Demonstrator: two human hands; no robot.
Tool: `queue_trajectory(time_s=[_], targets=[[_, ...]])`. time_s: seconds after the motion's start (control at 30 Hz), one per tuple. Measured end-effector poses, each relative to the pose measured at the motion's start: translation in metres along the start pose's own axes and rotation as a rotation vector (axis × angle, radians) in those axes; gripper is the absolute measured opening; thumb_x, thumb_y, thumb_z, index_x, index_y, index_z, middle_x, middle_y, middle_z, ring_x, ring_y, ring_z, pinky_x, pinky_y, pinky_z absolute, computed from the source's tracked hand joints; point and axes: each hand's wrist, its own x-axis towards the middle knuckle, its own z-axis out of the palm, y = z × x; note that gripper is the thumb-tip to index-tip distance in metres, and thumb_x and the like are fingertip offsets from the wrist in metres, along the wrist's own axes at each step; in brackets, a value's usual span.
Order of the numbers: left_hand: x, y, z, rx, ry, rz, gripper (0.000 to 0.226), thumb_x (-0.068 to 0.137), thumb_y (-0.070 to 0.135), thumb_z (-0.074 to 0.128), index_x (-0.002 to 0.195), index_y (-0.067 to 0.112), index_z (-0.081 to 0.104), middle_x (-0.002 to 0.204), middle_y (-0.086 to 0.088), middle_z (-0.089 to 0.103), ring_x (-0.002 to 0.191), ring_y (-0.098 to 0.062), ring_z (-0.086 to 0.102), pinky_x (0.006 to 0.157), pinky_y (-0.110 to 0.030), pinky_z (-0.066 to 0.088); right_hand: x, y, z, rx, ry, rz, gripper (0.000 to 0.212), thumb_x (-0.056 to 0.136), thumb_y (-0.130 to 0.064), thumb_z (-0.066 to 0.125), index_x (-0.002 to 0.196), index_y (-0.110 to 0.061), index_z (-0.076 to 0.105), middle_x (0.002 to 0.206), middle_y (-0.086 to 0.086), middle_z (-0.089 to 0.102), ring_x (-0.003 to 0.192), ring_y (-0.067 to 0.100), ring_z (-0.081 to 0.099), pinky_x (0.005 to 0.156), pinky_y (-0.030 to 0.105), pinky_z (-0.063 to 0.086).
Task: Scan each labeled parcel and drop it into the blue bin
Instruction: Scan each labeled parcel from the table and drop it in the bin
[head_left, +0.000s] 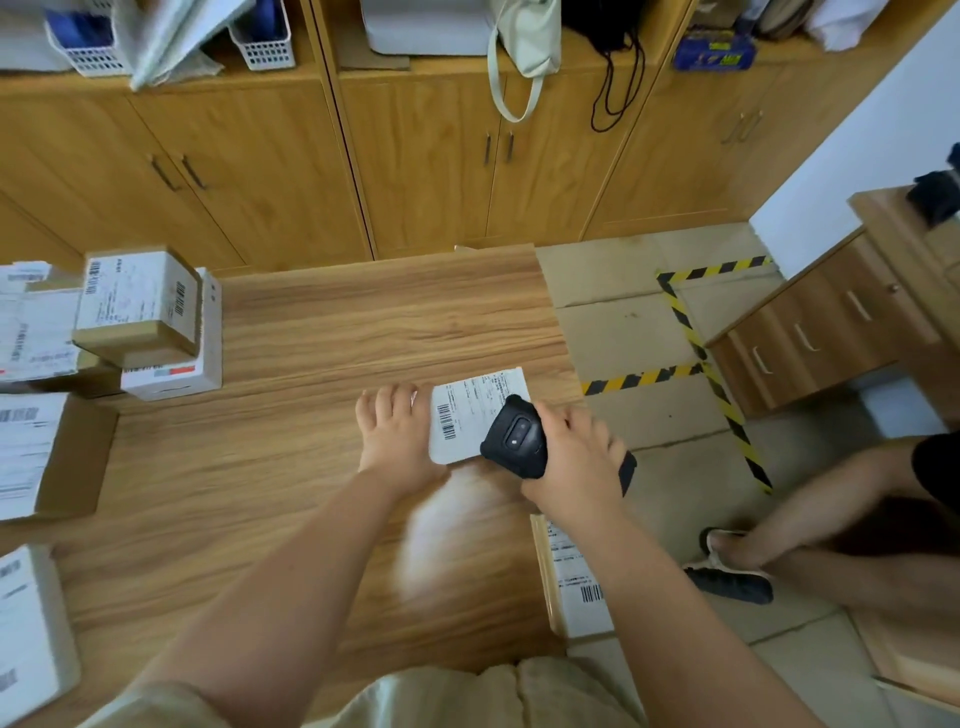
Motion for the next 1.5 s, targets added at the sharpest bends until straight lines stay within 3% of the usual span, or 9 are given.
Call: queue_trajectory(time_s=[0.1,0.23,0.47,0.6,0.77,1.13,1.33,1.5], targets=[[-0.01,-0.007,0.0,0.025,0.206,0.044,0.123,0.04,0.066,0.084,0.139,0.012,0.035,0.129,-0.013,0.047,0.128,-0.034,0.03,0.11,-0.061,0.009,-0.002,-0.017,0.007,-0.139,0.032,-0.084,0.086,0.076,-0.023,0.071,0.149,-0.029,0.025,0.142,0.005,0.035,0.129,0.031,0.032,0.107,0.045,0.02],[-0.015,-0.014,-0.014,0.096,0.326,0.076,0.118,0.036,0.062,0.085,0.133,0.008,0.047,0.125,-0.014,0.047,0.128,-0.036,0.033,0.111,-0.056,-0.002,-0.004,-0.036,0.01,-0.194,0.066,-0.105,0.081,0.079,-0.015,0.067,0.148,-0.026,0.027,0.142,0.006,0.035,0.13,0.032,0.032,0.112,0.048,0.016],[-0.012,-0.014,-0.027,0.097,0.326,0.035,0.109,0.04,0.051,0.085,0.133,0.008,0.048,0.126,-0.015,0.049,0.131,-0.036,0.029,0.11,-0.055,-0.005,-0.008,-0.036,0.005,-0.167,0.112,-0.041,0.079,0.077,-0.02,0.071,0.145,-0.028,0.031,0.136,0.003,0.04,0.126,0.03,0.037,0.108,0.047,0.022],[-0.008,-0.001,-0.041,0.0,0.353,0.004,0.106,0.045,0.052,0.084,0.134,0.009,0.047,0.129,-0.015,0.047,0.131,-0.035,0.028,0.111,-0.058,0.002,-0.012,-0.019,-0.005,-0.025,0.098,0.043,0.082,0.075,-0.027,0.075,0.144,-0.032,0.031,0.134,0.001,0.041,0.125,0.028,0.038,0.103,0.045,0.026],[-0.003,0.062,-0.066,-0.199,0.231,-0.041,0.114,0.049,0.058,0.083,0.144,0.02,0.033,0.142,-0.007,0.034,0.14,-0.032,0.018,0.116,-0.055,0.0,-0.033,0.026,-0.03,0.224,0.259,0.232,0.075,0.072,-0.029,0.074,0.139,-0.035,0.04,0.126,0.0,0.046,0.121,0.027,0.041,0.099,0.043,0.029],[-0.09,0.279,-0.035,-0.211,0.088,0.577,0.109,0.055,0.065,0.073,0.144,0.023,0.026,0.139,-0.003,0.032,0.138,-0.027,0.015,0.118,-0.055,-0.004,-0.199,0.183,-0.052,0.48,0.544,0.813,0.08,0.07,-0.031,0.075,0.141,-0.04,0.038,0.13,0.0,0.047,0.124,0.029,0.042,0.106,0.044,0.034],[-0.205,0.38,-0.005,-0.178,0.091,0.92,0.109,0.05,0.07,0.073,0.138,0.019,0.035,0.136,-0.004,0.038,0.135,-0.026,0.02,0.115,-0.055,0.0,-0.34,0.249,-0.03,0.572,0.717,1.07,0.085,0.067,-0.028,0.077,0.143,-0.035,0.039,0.132,0.001,0.047,0.127,0.027,0.04,0.107,0.045,0.033],[-0.334,0.442,0.03,-0.135,0.006,1.113,0.109,0.052,0.071,0.071,0.141,0.023,0.03,0.137,0.001,0.034,0.134,-0.022,0.014,0.115,-0.056,-0.002,-0.476,0.285,0.006,0.604,0.817,1.26,0.082,0.068,-0.025,0.077,0.14,-0.037,0.04,0.131,-0.003,0.047,0.126,0.023,0.041,0.107,0.044,0.035]])
